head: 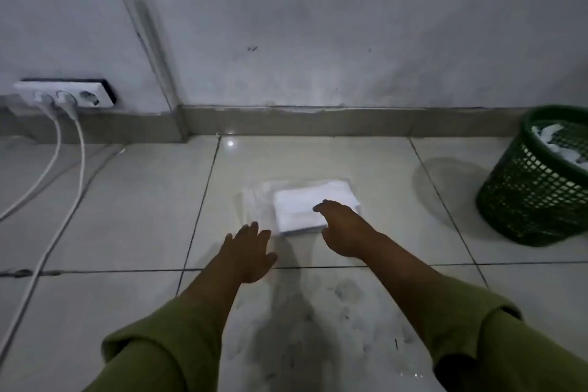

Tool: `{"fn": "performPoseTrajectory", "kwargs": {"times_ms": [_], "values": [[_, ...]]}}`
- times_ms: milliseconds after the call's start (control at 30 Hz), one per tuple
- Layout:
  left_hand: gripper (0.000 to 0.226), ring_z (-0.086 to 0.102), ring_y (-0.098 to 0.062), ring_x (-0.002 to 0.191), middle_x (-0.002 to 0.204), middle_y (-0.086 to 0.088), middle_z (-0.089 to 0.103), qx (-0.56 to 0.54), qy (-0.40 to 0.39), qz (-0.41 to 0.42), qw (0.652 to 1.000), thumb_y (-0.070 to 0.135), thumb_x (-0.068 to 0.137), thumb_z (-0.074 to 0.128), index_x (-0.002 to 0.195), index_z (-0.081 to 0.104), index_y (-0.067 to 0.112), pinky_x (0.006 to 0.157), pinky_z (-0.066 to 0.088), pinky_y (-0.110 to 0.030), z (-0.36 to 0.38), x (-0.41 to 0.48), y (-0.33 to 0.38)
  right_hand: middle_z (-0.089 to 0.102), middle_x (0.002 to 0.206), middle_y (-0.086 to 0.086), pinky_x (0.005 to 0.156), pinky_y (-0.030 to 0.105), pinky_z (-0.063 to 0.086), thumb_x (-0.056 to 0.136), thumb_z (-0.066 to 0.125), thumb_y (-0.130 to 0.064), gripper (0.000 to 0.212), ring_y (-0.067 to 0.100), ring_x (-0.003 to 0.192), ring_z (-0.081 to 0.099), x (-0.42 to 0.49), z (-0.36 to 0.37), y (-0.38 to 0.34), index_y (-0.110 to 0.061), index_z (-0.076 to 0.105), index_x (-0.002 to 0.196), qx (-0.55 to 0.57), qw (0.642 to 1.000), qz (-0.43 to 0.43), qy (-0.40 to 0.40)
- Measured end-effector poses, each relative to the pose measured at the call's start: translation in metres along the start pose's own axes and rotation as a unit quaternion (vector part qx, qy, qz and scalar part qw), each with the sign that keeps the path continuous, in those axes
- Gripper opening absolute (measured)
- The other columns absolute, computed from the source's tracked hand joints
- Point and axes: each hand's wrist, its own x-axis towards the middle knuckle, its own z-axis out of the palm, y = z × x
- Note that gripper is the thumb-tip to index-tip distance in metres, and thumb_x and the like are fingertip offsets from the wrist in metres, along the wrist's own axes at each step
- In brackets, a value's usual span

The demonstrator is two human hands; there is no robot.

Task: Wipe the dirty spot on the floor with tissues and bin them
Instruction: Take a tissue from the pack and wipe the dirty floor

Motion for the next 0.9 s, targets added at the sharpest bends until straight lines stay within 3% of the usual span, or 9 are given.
{"fn": "performPoseTrajectory", "kwargs": {"times_ms": [133,267,433,600,767,900], "values": [[0.067,-0.010,-0.028,0.145,0.157,-0.011,-0.015,0.026,0.015,-0.005,1.000,0.043,0.097,0.034,0.148,0.000,0.017,0.118,0.004,-0.048,0.015,0.017,-0.004,0.003,0.158,0.015,0.116,0.046,0.019,0.092,0.043,-0.003,0.051,0.030,0.145,0.007,0.010,0.017,0.019,-0.011,0.031,0.140,-0.059,0.998,0.006,-0.015],[0.068,-0.012,-0.026,0.145,0.157,-0.009,-0.016,0.040,0.012,-0.002,0.999,0.043,0.097,0.032,0.148,-0.003,0.015,0.117,0.004,-0.049,0.025,0.031,-0.007,-0.017,0.156,0.013,0.116,0.053,0.011,0.090,0.043,-0.002,0.051,0.033,0.144,-0.013,0.021,0.025,0.028,-0.013,0.033,0.139,-0.120,0.992,0.011,-0.038],[0.067,-0.012,-0.025,0.145,0.158,-0.008,-0.013,0.048,0.002,-0.007,0.999,0.044,0.097,0.031,0.147,-0.002,0.014,0.117,0.004,-0.049,0.034,0.044,-0.009,-0.020,0.156,0.010,0.114,0.058,0.006,0.090,0.039,-0.001,0.044,0.033,0.143,-0.018,0.038,0.028,0.032,-0.008,0.036,0.134,-0.147,0.987,0.017,-0.064],[0.067,-0.013,-0.026,0.145,0.158,-0.007,-0.011,0.041,0.001,-0.005,0.999,0.044,0.096,0.032,0.148,0.000,0.015,0.117,0.003,-0.050,0.038,0.047,-0.015,0.000,0.158,0.006,0.113,0.060,0.004,0.090,0.036,0.000,0.043,0.029,0.145,-0.008,0.050,0.025,0.031,-0.002,0.033,0.133,-0.147,0.986,0.022,-0.073],[0.064,-0.009,-0.029,0.145,0.159,-0.006,-0.005,0.053,0.010,0.003,0.999,0.041,0.096,0.035,0.147,0.006,0.016,0.116,0.008,-0.051,0.043,0.049,-0.017,0.015,0.157,0.008,0.116,0.050,0.009,0.094,0.038,-0.006,0.045,0.022,0.145,0.013,0.052,0.012,0.035,-0.003,0.030,0.138,-0.081,0.997,0.002,0.015],[0.062,-0.006,-0.031,0.145,0.159,-0.007,-0.002,0.040,0.012,-0.004,0.999,0.040,0.096,0.035,0.147,0.009,0.016,0.116,0.012,-0.050,0.042,0.050,-0.013,0.032,0.151,0.013,0.114,0.047,0.025,0.089,0.041,0.000,0.036,0.025,0.136,0.033,0.054,0.001,0.034,0.000,0.046,0.125,-0.030,0.994,-0.024,0.098]]}}
